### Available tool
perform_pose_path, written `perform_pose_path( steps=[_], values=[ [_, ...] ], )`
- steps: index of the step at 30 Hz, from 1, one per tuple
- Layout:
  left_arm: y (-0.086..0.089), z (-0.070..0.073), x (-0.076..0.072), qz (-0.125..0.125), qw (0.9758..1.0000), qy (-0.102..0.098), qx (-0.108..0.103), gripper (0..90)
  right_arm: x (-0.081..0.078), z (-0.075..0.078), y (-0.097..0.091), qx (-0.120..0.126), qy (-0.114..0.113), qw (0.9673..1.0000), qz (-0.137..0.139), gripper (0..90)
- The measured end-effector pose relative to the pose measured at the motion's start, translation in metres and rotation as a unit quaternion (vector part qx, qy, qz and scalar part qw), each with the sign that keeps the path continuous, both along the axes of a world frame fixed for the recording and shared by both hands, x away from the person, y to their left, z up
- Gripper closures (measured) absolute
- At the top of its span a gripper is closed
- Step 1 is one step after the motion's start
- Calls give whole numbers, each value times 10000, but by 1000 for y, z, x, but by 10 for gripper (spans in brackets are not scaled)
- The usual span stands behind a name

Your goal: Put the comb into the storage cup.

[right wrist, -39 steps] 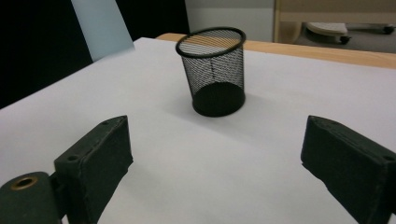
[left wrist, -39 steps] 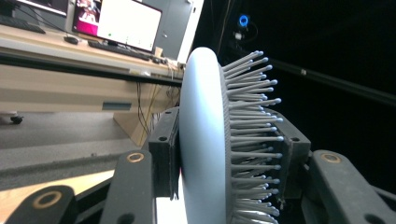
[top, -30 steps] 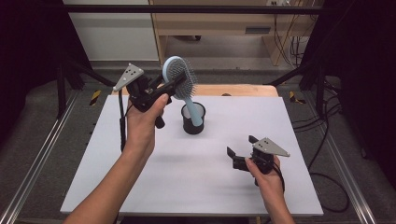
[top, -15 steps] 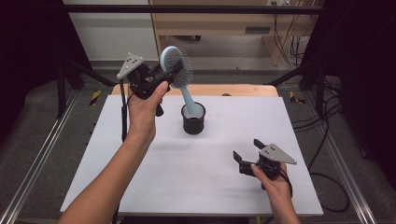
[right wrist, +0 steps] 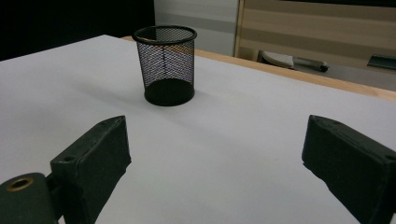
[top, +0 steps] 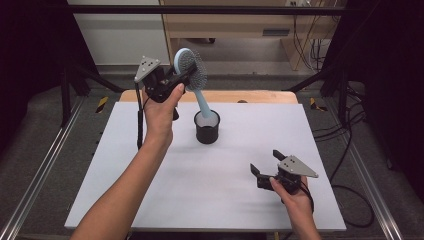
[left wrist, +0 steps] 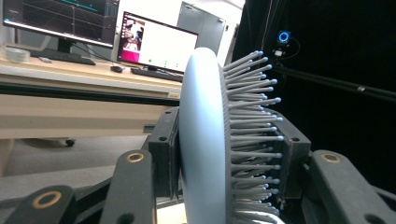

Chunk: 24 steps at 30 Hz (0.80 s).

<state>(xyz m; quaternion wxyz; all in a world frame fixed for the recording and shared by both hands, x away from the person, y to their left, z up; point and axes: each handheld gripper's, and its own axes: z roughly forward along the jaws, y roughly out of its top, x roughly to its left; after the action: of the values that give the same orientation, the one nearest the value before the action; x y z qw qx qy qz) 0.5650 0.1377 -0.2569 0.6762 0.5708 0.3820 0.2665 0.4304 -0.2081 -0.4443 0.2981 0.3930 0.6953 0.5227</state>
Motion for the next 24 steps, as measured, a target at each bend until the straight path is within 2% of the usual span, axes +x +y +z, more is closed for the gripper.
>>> perform_pose_path(
  steps=[6,13,24],
  values=[
    [2,-2,3,66,9999,45,-87,524,0,0,1,0,-20,10000,58,80],
    [2,-5,4,180,9998,22,45,524,-1,1,-4,58,-87,9999,105,82],
    [-3,-14,8,290,9993,22,248,523,0,0,-6,60,-59,9999,129,78]
  ],
)
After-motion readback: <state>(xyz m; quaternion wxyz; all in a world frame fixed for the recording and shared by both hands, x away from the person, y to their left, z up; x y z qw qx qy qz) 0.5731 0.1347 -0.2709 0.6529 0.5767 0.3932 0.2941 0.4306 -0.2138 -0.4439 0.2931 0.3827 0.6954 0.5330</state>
